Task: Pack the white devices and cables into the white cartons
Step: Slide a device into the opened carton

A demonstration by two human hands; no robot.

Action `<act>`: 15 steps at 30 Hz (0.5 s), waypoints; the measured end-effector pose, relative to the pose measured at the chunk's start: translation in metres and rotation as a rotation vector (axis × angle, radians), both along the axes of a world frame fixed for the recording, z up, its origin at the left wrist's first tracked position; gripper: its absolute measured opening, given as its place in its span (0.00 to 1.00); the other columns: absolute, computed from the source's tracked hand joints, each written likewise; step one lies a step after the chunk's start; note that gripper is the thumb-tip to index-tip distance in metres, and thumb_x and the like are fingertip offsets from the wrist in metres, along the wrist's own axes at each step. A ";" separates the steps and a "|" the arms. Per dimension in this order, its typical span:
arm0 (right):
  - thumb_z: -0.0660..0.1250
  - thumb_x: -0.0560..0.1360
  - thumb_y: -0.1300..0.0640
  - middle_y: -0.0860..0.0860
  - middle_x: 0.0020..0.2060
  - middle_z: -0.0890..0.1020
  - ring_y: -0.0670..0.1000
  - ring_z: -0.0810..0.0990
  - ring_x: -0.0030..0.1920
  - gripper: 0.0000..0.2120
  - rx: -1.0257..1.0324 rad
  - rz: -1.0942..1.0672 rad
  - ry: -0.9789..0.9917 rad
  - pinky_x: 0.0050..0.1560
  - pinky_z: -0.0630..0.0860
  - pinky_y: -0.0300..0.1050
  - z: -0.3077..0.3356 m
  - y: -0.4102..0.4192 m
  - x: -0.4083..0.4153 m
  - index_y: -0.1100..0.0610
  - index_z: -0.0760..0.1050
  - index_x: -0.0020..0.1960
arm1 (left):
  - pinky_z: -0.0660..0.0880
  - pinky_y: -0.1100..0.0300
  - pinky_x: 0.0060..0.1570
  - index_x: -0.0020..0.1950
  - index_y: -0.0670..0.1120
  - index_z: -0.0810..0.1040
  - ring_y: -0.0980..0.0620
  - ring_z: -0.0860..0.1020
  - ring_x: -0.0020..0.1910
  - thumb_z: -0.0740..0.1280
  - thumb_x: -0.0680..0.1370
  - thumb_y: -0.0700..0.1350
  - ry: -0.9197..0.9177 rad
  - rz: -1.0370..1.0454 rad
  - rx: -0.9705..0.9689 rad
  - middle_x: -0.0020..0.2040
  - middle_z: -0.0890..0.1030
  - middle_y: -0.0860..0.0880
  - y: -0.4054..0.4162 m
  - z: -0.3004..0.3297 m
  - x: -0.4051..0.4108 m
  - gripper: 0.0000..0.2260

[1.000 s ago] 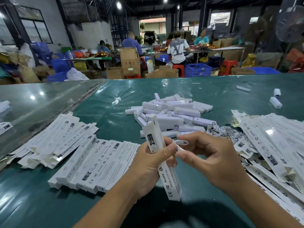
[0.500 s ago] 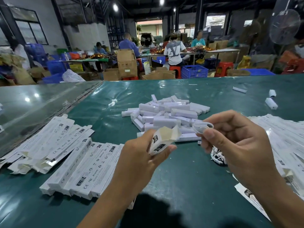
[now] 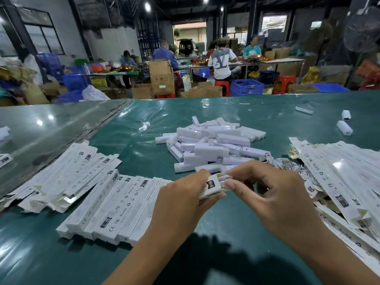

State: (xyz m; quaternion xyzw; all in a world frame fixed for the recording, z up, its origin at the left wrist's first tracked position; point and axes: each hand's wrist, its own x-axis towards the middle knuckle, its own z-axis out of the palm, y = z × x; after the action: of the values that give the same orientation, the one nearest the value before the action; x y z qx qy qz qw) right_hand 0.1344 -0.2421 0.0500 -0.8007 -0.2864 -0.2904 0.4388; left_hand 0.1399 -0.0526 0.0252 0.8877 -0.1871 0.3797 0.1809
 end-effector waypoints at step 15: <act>0.74 0.71 0.48 0.48 0.33 0.84 0.44 0.76 0.31 0.05 0.278 0.190 0.303 0.33 0.72 0.35 0.008 -0.001 -0.001 0.49 0.83 0.42 | 0.70 0.58 0.27 0.51 0.56 0.69 0.51 0.75 0.29 0.65 0.77 0.64 0.085 -0.114 -0.160 0.34 0.78 0.56 -0.013 -0.001 -0.011 0.14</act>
State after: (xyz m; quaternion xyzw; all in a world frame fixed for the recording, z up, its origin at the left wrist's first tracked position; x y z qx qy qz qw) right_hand 0.1330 -0.2426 0.0576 -0.7365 -0.2486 -0.1608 0.6082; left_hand 0.1292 -0.0655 0.0246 0.8736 -0.1988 0.3446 0.2804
